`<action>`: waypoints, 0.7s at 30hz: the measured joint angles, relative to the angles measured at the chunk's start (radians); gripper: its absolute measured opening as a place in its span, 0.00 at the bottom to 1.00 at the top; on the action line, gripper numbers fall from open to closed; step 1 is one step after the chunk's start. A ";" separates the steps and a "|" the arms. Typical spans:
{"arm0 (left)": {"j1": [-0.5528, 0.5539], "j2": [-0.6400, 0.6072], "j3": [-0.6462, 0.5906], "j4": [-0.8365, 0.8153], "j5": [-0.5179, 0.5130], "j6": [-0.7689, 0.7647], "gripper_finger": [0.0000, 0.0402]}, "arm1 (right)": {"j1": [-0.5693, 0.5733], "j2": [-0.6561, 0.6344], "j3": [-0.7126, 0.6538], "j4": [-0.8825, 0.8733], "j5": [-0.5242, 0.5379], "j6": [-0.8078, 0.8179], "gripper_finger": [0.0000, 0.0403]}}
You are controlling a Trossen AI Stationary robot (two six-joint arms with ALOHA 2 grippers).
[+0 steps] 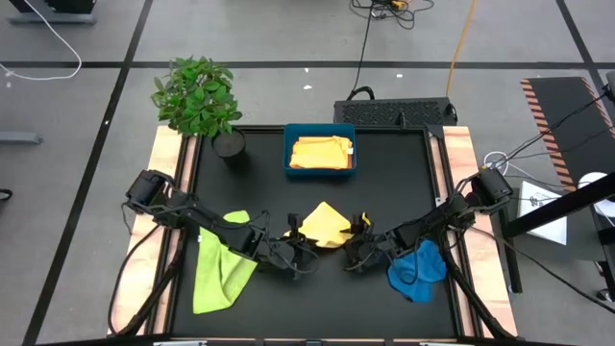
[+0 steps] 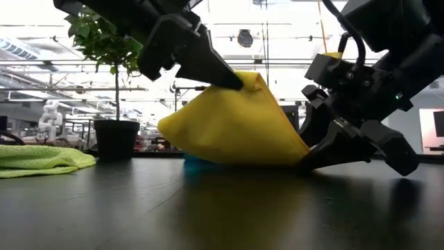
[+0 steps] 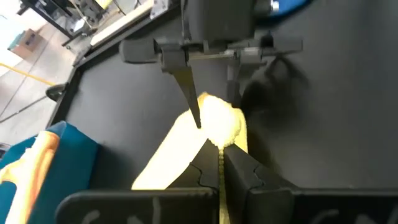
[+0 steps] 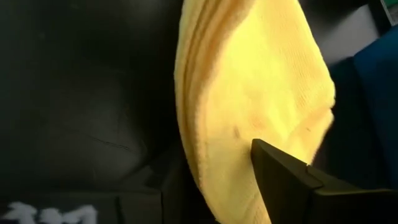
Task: Fold microfiber towels
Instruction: Put the yellow microfiber towel into the blue blue bin
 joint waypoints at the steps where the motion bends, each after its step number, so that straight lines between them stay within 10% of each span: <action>1: -0.001 -0.001 0.000 0.003 -0.001 0.000 0.01 | -0.001 0.000 0.000 -0.006 0.003 0.000 0.41; 21: -0.007 -0.034 0.000 -0.071 -0.043 -0.016 0.01 | -0.008 0.001 -0.001 -0.045 0.047 -0.015 0.18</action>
